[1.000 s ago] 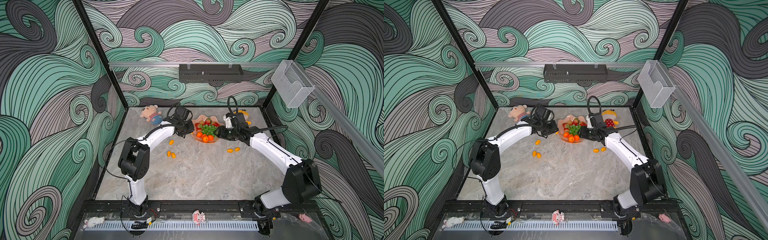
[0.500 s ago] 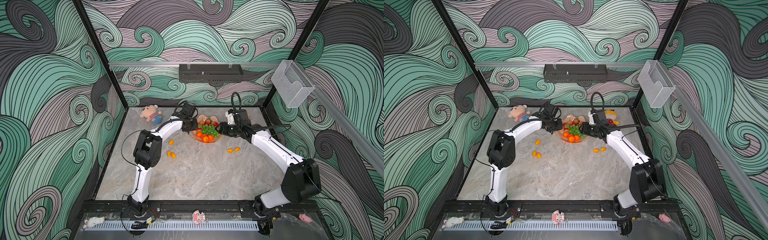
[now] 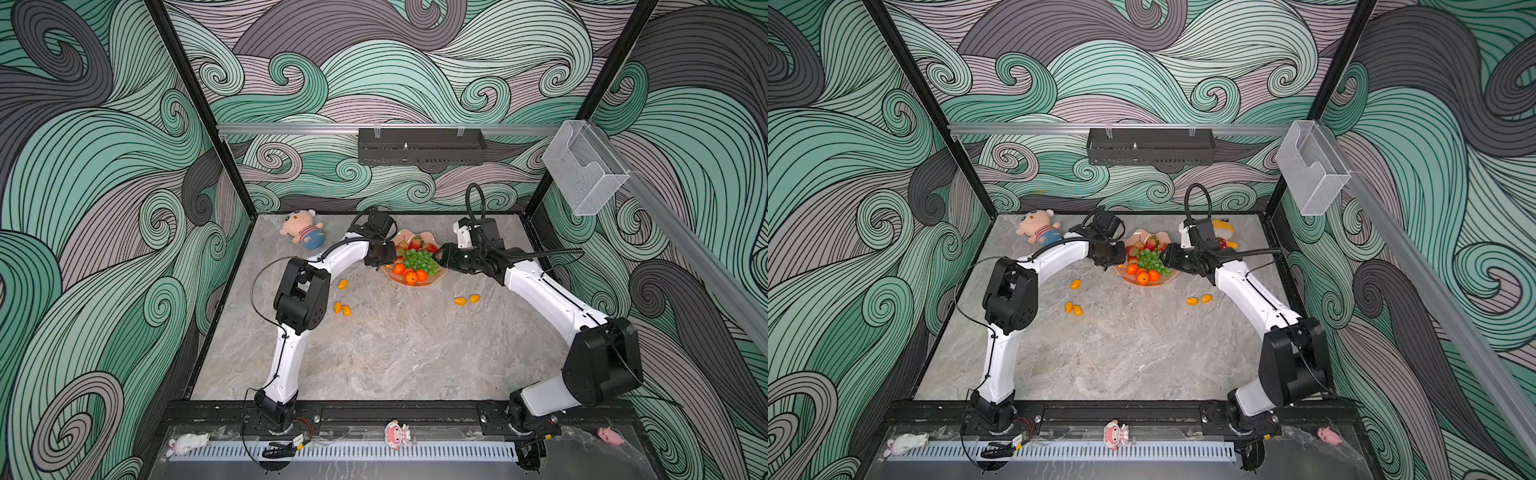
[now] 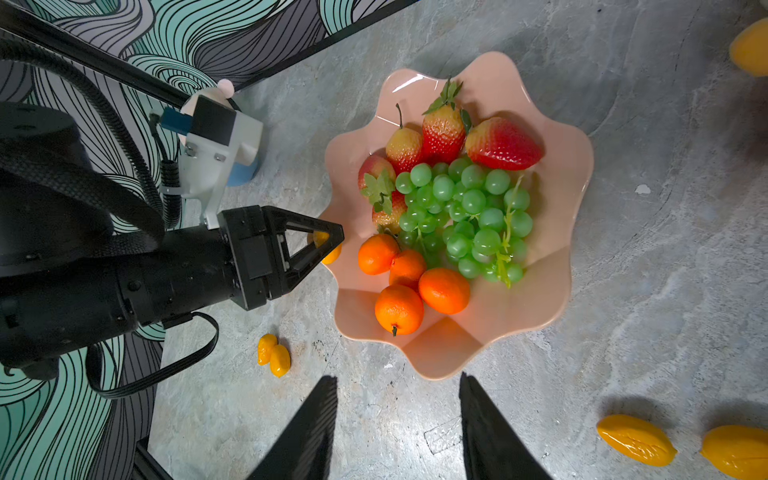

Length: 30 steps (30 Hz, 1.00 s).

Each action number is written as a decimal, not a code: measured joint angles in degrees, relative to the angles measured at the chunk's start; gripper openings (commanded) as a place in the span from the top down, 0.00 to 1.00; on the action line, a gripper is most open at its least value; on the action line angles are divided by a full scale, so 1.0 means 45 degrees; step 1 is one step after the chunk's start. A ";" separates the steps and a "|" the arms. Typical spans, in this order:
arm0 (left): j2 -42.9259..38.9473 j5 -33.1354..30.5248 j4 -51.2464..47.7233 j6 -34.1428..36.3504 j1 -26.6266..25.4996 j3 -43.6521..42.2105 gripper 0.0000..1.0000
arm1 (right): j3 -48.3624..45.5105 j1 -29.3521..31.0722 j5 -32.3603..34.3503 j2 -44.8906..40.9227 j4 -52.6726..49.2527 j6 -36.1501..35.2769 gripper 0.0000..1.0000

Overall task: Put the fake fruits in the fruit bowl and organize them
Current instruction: 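Drop the yellow fruit into the pink bowl with left gripper while right approaches, then close the left gripper on another yellow fruit while the right gripper hovers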

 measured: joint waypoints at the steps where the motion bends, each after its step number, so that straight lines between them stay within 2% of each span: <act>1: 0.0000 -0.0005 -0.0010 0.0005 -0.0010 0.0000 0.65 | 0.0000 -0.0010 0.0000 0.0000 0.0000 -0.0010 0.52; 16: -0.0534 -0.0350 -0.0121 0.0223 -0.0209 -0.0170 0.62 | -0.0146 -0.0102 0.0228 -0.0588 -0.0418 -0.0369 0.51; 22: -0.3385 -0.0573 0.0024 0.0350 -0.0423 -0.2171 0.63 | -0.0452 0.0330 0.0554 -0.0903 -0.0719 -0.0534 0.51; 30: -0.7393 -0.1404 0.0296 0.0117 -0.0471 -0.6358 0.67 | -0.0481 0.2506 0.1477 -0.0797 -0.1083 -0.0578 0.51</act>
